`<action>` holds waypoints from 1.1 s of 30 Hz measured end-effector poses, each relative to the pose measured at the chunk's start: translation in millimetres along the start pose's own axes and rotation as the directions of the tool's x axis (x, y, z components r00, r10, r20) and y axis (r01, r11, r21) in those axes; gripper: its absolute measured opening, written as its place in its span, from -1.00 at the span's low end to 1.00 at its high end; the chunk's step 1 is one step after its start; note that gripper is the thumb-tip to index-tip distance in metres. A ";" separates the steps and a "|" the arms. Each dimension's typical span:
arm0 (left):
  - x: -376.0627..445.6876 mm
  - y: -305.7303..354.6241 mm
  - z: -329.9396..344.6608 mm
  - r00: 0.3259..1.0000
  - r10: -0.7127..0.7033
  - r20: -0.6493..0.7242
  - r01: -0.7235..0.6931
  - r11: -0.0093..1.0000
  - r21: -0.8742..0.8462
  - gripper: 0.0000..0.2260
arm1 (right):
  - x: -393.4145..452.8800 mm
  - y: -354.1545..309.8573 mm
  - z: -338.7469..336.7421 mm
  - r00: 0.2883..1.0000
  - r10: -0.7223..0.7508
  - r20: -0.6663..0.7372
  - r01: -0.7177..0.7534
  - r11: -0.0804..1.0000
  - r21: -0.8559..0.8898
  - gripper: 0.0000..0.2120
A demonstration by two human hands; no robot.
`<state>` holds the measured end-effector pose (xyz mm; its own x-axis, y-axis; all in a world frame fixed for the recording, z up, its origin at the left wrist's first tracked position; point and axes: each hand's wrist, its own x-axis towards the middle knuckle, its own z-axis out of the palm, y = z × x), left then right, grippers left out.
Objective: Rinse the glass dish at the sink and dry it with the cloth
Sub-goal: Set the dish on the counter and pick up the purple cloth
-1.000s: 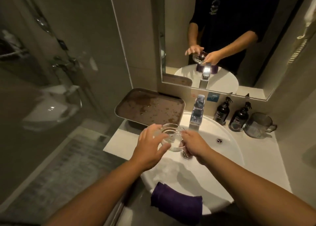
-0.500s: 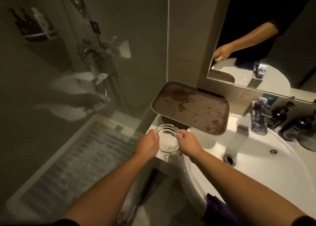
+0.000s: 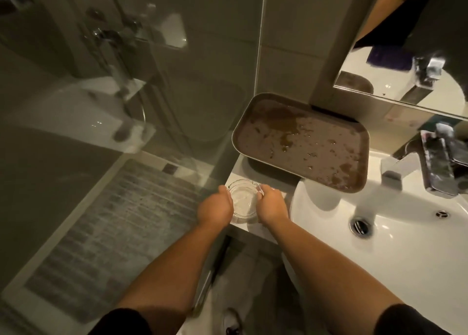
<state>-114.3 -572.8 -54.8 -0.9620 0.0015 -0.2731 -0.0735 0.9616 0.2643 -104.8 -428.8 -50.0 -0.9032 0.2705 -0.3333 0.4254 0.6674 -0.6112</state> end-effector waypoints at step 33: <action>-90.6 40.4 -17.0 0.957 0.288 -0.040 -0.285 0.956 0.065 -0.61 | -91.4 53.4 -153.7 0.994 -0.056 0.099 0.073 0.981 -0.182 -0.70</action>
<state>-34.5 -538.7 -3.6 -0.9522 0.2672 -0.1480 0.2209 0.9370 0.2705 -8.4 -311.2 58.1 -0.9155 0.1630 -0.3678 0.3407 0.8004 -0.4933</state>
